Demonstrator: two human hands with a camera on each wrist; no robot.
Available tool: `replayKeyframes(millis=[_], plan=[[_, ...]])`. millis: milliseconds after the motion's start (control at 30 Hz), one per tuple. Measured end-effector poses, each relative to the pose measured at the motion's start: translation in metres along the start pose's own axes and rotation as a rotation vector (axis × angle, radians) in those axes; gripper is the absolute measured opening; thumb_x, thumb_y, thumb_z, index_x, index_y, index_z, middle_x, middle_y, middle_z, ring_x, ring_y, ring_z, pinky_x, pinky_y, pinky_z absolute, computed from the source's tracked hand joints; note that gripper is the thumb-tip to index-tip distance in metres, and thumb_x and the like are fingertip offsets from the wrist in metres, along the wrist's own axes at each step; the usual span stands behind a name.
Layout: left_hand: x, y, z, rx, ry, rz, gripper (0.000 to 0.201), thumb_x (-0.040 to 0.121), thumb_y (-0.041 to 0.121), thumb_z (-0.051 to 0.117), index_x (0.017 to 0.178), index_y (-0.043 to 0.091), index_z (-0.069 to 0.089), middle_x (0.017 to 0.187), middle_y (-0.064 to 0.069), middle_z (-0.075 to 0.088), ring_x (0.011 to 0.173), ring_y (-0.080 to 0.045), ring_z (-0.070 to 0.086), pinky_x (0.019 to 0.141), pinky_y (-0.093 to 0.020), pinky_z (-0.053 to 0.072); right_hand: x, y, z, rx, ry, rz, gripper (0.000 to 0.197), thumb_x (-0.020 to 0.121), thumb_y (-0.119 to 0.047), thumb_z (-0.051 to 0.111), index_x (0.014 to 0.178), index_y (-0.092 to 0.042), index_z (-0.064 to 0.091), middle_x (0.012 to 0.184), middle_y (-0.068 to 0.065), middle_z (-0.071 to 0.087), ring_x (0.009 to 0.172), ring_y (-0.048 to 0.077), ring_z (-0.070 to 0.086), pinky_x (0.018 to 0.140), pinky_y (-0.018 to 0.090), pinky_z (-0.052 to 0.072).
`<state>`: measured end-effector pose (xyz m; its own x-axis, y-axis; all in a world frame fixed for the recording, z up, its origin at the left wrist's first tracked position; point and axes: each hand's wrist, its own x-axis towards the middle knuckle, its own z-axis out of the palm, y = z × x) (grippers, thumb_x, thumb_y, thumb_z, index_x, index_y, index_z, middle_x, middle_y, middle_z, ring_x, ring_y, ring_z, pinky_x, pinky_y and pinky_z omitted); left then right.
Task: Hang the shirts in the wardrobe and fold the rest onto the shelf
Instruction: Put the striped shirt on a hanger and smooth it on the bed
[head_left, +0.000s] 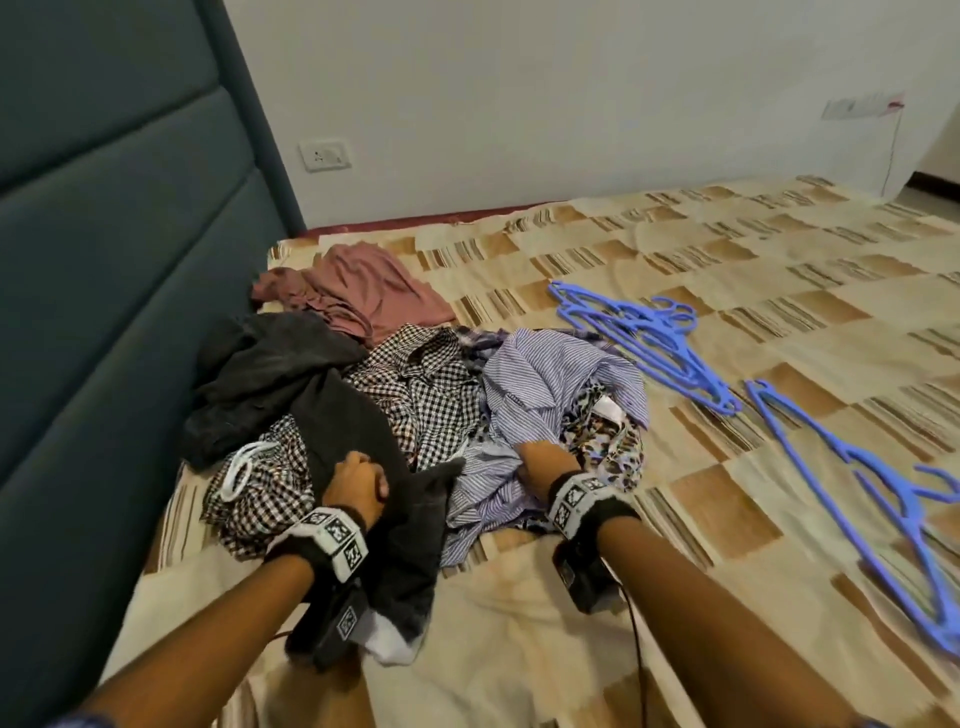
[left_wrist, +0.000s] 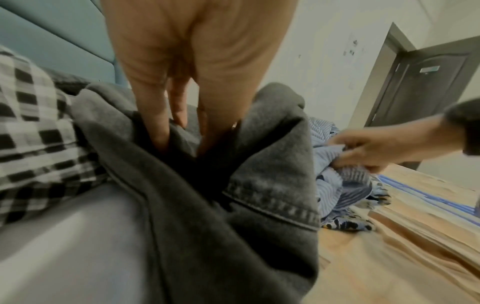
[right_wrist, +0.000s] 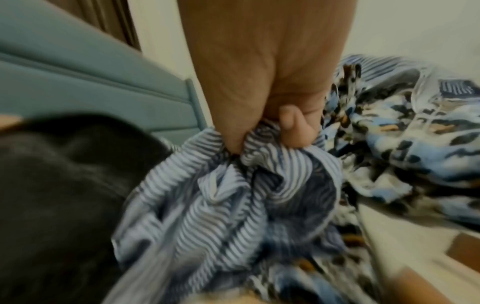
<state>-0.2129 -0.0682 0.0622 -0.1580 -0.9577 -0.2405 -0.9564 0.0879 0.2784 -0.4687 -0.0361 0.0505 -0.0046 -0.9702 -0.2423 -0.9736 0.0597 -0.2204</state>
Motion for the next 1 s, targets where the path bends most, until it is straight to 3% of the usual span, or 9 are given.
replayKeyframes(millis=[133,300,400,467,600,667,767,900,1000], plan=[[0.005,0.0,-0.035,-0.089,0.117,-0.076,0.037,0.082,0.007,0.063,0.118,0.005,0.055,0.131,-0.025,0.043,0.115,-0.041,0.05,0.1,-0.038,0.039,-0.034,0.009,-0.118,0.317,0.473,0.018,0.034,0.092,-0.018,0.037,0.113,0.0,0.057,0.111,0.024,0.062,0.103,0.037,0.058,0.082,0.037,0.04],[-0.004,0.017,-0.089,-0.034,0.171,-0.039,0.043,0.083,0.015,0.063,0.123,0.007,0.051,0.127,-0.02,0.054,0.118,-0.036,0.05,0.1,-0.039,0.04,-0.124,0.013,-0.261,0.571,1.289,0.143,0.043,0.08,0.008,0.037,0.121,0.006,0.05,0.098,0.031,0.061,0.089,0.043,0.056,0.066,0.034,0.024],[-0.025,0.038,-0.102,-0.049,0.182,0.059,0.045,0.083,0.021,0.065,0.123,0.008,0.048,0.124,-0.02,0.055,0.114,-0.036,0.053,0.095,-0.041,0.043,-0.186,0.015,-0.283,0.624,1.582,0.075,0.048,0.073,0.019,0.033,0.118,0.01,0.047,0.079,0.011,0.05,0.07,0.021,0.044,0.059,0.031,0.026],[-0.041,0.06,-0.103,-0.125,0.176,0.136,0.049,0.083,0.022,0.068,0.125,0.006,0.047,0.124,-0.021,0.056,0.113,-0.035,0.054,0.094,-0.04,0.044,-0.214,0.021,-0.272,0.52,1.333,0.065,0.043,0.079,0.017,0.038,0.121,0.009,0.044,0.08,0.012,0.047,0.072,0.021,0.042,0.058,0.03,0.026],[-0.084,0.121,-0.097,-0.308,0.067,0.362,0.082,0.07,0.037,0.081,0.134,0.007,0.038,0.125,-0.016,0.055,0.116,-0.032,0.054,0.094,-0.039,0.045,-0.246,0.049,-0.23,0.219,0.222,0.019,0.012,0.08,-0.004,0.07,0.08,-0.005,0.059,0.067,0.014,0.054,0.056,0.015,0.051,0.057,0.028,0.041],[-0.108,0.155,-0.095,-0.473,-0.045,0.544,0.113,0.052,0.051,0.087,0.14,0.01,0.029,0.125,-0.008,0.053,0.118,-0.028,0.053,0.095,-0.04,0.047,-0.254,0.062,-0.219,0.206,0.253,0.001,0.015,0.075,0.001,0.072,0.088,0.007,0.066,0.071,0.015,0.06,0.052,0.005,0.054,0.055,0.023,0.044],[-0.152,0.206,-0.102,-0.523,-0.135,0.761,0.116,0.055,0.046,0.085,0.146,0.018,0.019,0.133,-0.007,0.045,0.123,-0.024,0.047,0.098,-0.036,0.044,-0.272,0.055,-0.219,0.249,0.332,-0.103,0.024,0.073,0.003,0.067,0.097,0.009,0.066,0.075,0.009,0.059,0.061,0.008,0.058,0.051,0.016,0.039],[-0.192,0.26,-0.116,-0.44,-0.07,0.94,0.05,0.081,0.016,0.072,0.127,0.009,0.053,0.108,-0.004,0.056,0.101,-0.017,0.055,0.07,-0.015,0.04,-0.285,0.045,-0.223,0.298,0.442,-0.231,0.046,0.057,-0.027,0.062,0.097,-0.005,0.063,0.08,0.008,0.06,0.07,0.013,0.051,0.064,0.025,0.038],[-0.199,0.277,-0.132,-0.439,0.105,0.941,0.017,0.083,-0.002,0.06,0.098,-0.003,0.067,0.092,-0.02,0.065,0.082,-0.016,0.054,0.062,-0.023,0.035,-0.296,0.044,-0.226,0.409,0.571,-0.178,0.042,0.067,-0.007,0.074,0.101,-0.012,0.05,0.071,0.005,0.056,0.061,0.014,0.048,0.056,0.02,0.036]])
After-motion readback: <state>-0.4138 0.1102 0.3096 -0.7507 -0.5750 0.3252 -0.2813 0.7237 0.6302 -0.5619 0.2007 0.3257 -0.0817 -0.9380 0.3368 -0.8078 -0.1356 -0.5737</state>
